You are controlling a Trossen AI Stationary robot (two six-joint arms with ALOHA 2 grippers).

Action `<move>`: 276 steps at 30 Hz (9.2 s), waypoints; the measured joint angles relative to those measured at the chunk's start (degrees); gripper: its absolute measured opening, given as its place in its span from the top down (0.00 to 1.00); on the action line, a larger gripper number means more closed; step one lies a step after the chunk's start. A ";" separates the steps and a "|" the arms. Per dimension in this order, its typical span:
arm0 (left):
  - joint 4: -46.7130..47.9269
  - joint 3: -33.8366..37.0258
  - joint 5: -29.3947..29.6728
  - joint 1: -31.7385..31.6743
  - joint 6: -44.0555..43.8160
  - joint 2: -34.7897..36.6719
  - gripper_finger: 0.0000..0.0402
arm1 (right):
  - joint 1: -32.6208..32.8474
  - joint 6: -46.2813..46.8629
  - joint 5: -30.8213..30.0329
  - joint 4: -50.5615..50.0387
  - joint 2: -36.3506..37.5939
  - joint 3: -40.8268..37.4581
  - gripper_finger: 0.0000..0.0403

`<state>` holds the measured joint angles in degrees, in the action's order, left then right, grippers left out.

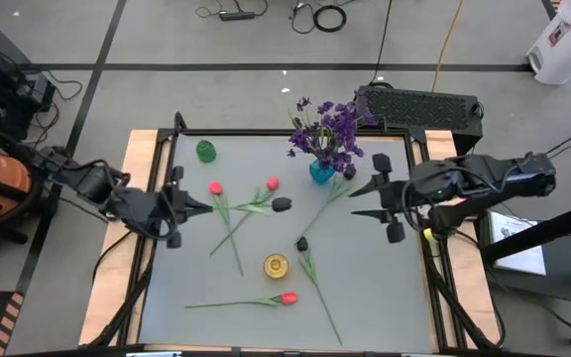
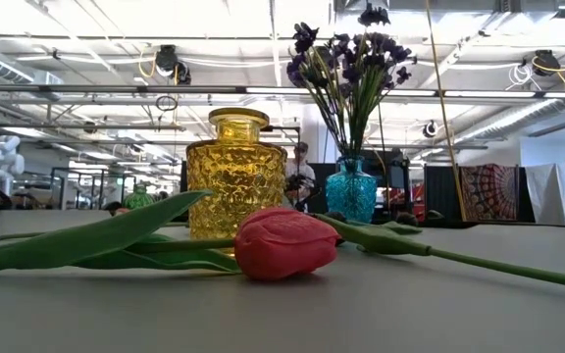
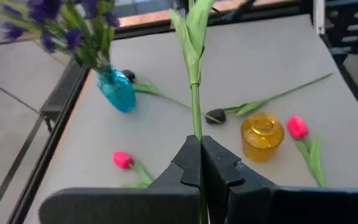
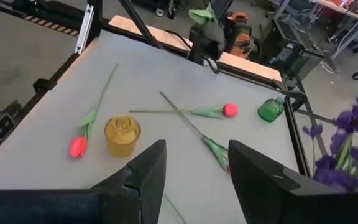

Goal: Sort flowers into vase by color
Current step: Put the bottom right black flower into the green vase

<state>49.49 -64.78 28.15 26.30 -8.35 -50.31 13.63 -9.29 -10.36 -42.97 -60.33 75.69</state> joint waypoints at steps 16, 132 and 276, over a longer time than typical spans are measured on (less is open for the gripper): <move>-34.29 23.17 7.09 2.61 13.35 14.91 1.00 | -0.02 -0.35 0.19 29.58 20.16 -33.85 0.59; -114.66 30.80 -33.90 -21.69 11.62 -36.76 0.98 | -6.05 6.55 7.71 110.77 -27.28 -35.83 0.99; -81.90 23.70 -28.56 -21.85 1.70 -35.93 0.99 | -6.60 15.48 3.01 91.71 -27.26 -35.79 0.70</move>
<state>-32.40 -41.08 -0.40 4.45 -6.65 -86.24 7.03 6.19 -7.35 48.74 -87.59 39.90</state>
